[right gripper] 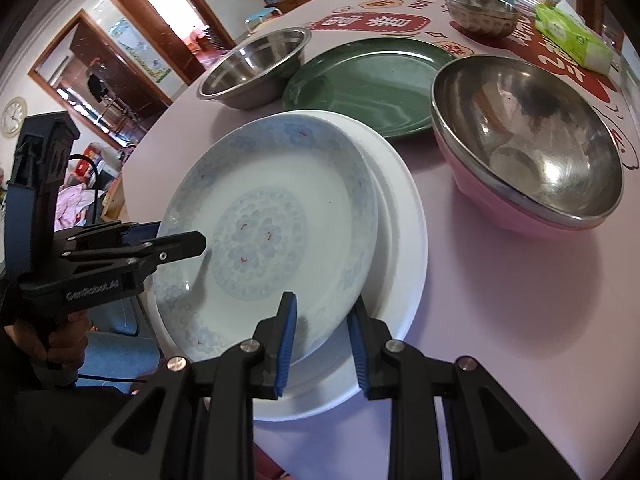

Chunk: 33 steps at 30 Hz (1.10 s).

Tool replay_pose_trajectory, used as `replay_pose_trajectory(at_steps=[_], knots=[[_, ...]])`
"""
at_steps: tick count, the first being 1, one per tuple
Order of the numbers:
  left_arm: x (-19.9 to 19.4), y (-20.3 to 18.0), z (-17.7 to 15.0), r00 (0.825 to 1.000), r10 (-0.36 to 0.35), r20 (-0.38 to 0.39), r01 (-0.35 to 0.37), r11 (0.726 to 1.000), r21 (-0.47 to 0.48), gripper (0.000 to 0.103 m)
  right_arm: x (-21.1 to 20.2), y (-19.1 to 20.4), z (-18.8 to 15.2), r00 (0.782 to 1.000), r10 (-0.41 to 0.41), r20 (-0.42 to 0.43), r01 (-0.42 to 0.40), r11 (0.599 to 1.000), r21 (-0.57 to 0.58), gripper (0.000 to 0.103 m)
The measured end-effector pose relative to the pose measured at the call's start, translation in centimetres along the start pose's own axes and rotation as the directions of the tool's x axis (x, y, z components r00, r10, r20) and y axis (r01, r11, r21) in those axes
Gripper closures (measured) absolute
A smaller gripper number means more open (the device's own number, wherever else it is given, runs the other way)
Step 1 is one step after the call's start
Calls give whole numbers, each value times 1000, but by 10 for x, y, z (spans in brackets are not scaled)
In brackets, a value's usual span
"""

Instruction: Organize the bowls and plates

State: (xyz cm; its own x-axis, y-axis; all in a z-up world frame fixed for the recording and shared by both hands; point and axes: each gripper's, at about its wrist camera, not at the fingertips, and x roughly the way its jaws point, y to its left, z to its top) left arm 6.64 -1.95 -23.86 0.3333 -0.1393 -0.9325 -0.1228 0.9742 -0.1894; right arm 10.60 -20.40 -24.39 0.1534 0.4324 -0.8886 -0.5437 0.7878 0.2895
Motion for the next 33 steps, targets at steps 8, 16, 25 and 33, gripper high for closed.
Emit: replay_pose_trajectory(at_steps=[8,16,25,33], knots=[[-3,0,7,997,-53,-49,57,994,92,50,-6,6,0,996,-83,27,81,993,86,74],[-17,3,19,992,-100,-82,116,968,222,41,-21,13,-1,980,-177,92,156,967,204,62],[-36,-1,40,987,-138,-85,157,949,274,40,-48,25,4,959,-238,155,196,949,246,61],[-48,-9,58,992,-118,-36,124,959,256,40,-74,14,20,948,-243,206,192,952,238,60]])
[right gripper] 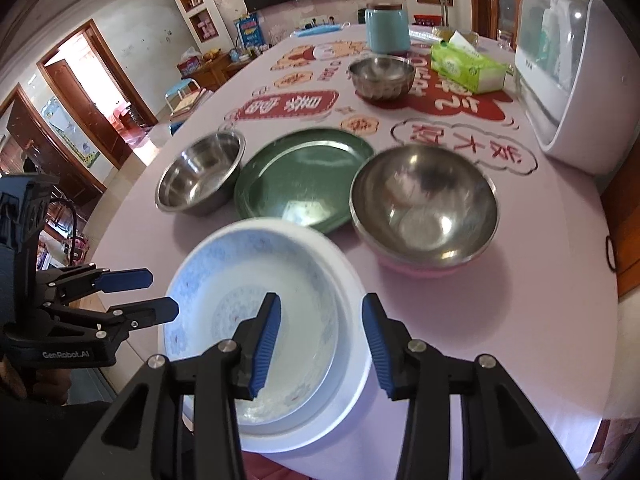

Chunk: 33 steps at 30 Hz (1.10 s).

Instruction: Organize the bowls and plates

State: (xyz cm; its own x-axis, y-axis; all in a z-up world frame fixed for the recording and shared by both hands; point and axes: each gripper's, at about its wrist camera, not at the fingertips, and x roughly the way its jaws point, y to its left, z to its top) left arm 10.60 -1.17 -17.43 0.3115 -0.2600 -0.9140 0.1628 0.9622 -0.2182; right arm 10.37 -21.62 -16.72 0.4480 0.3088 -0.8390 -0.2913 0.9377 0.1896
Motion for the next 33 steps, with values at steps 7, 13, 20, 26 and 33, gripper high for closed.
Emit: replay_pose_trajectory(at_steps=[7,13,20,26,33], knots=[[-6,3,18,999,18,47,-14,996,-90,40,-11,-17,27,999,18,32,-17,999,-48,54],[-2,2,36,996,47,72,-34,986,-163,39,-14,-32,49,998,40,48,-36,996,-78,54],[7,4,51,994,75,75,-56,971,-234,39,-6,-51,80,996,78,33,-74,991,-114,53],[21,7,60,993,106,58,-84,950,-302,39,8,-61,107,992,126,8,-124,983,-132,53],[42,14,72,990,137,20,-119,915,-385,39,38,-65,134,982,180,-53,-186,971,-148,53]])
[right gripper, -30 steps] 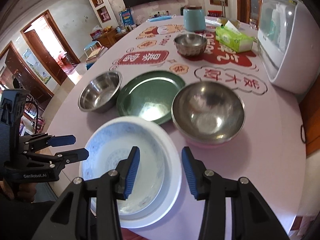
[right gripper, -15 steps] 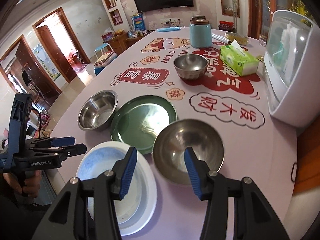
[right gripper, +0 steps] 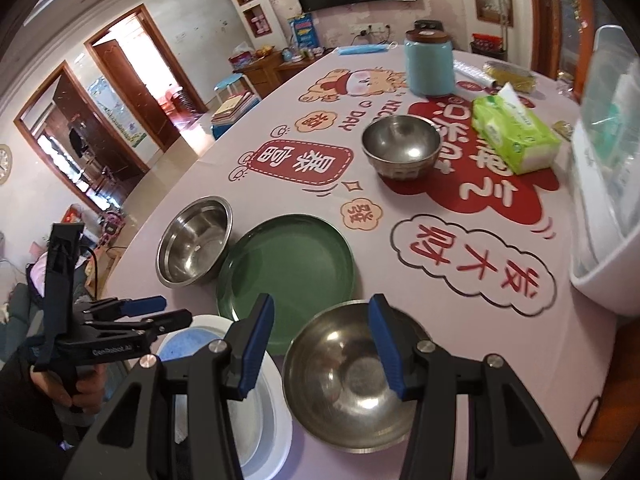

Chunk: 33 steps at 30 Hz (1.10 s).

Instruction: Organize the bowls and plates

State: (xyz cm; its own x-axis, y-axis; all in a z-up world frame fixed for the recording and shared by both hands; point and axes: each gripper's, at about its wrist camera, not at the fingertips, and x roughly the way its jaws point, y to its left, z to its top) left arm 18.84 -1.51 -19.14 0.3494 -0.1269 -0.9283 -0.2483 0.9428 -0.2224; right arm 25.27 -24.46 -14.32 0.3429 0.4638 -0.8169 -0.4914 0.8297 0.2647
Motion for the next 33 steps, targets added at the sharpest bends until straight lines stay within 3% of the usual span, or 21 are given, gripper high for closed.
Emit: replay_pose_trajectory(at_steps=[10,23,28,33], knots=[[30,0,12,999,22,-24,-24,996,-87,39,47,-22,24,992,71,-100,-66,997,46,53],[56,2,18,999,31,-28,-35,986,-166,39,116,-42,37,950,122,-289,-91,989,119,54],[63,8,20,999,13,-41,-21,977,-211,39,127,-45,34,936,134,-325,-92,986,142,54],[69,12,18,998,-7,-54,-6,971,-240,44,135,-46,34,928,151,-341,-104,983,152,70]])
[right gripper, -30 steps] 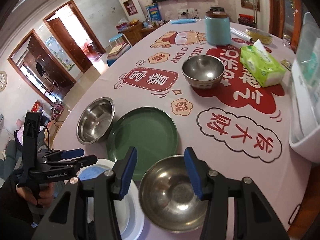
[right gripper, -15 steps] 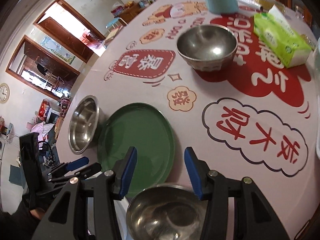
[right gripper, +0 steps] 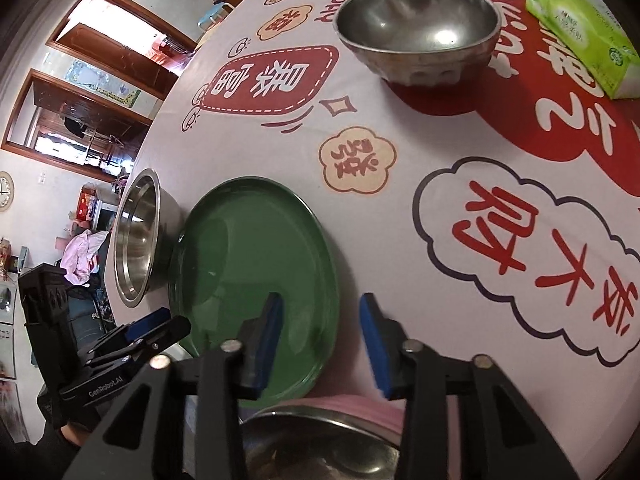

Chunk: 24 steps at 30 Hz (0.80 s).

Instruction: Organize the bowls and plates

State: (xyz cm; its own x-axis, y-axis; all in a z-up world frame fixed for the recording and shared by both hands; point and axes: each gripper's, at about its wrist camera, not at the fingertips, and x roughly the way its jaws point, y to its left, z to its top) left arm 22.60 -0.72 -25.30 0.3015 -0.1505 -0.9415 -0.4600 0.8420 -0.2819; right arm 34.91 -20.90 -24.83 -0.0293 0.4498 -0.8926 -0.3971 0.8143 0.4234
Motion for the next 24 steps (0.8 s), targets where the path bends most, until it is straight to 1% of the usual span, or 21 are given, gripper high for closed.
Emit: replay_pose_trajectory(at_steps=[1,2,6,9,11,13,14,15,16,18,24], knots=[[1,1,0,1000,0,-1,0,1000,-2,46,1,0,0,1000,6,-4,-6,1000,3,73],[1,1,0,1000,-1,-3,1,1000,-3,47,2,0,0,1000,14,-7,-14,1000,7,74],[2,0,1,1000,-3,0,3,1000,0,50,4,-2,0,1000,12,-18,-12,1000,11,78],[3,0,2,1000,-24,-3,24,1000,-6,62,6,-4,1,1000,8,-21,-8,1000,21,83],[3,0,3,1000,-27,0,27,1000,-13,63,7,-6,1,1000,6,-25,-5,1000,29,87],[4,1,3,999,-38,-3,37,999,-19,72,7,-7,2,1000,6,-25,-6,1000,31,88],[4,1,4,999,-41,-6,41,999,-20,74,8,-7,2,1000,9,-25,-8,999,34,88],[5,2,4,999,-43,-9,43,999,-19,82,8,-8,2,1000,12,-25,-11,999,38,88],[6,3,4,999,-46,-14,46,999,-18,87,8,-8,2,1000,16,-25,-15,999,44,88],[6,4,4,999,-52,-13,52,998,-24,88,7,-10,2,1000,18,-26,-17,999,47,89],[6,5,2,999,-52,-8,52,998,-28,90,5,-15,1,1000,13,-24,-12,999,50,95]])
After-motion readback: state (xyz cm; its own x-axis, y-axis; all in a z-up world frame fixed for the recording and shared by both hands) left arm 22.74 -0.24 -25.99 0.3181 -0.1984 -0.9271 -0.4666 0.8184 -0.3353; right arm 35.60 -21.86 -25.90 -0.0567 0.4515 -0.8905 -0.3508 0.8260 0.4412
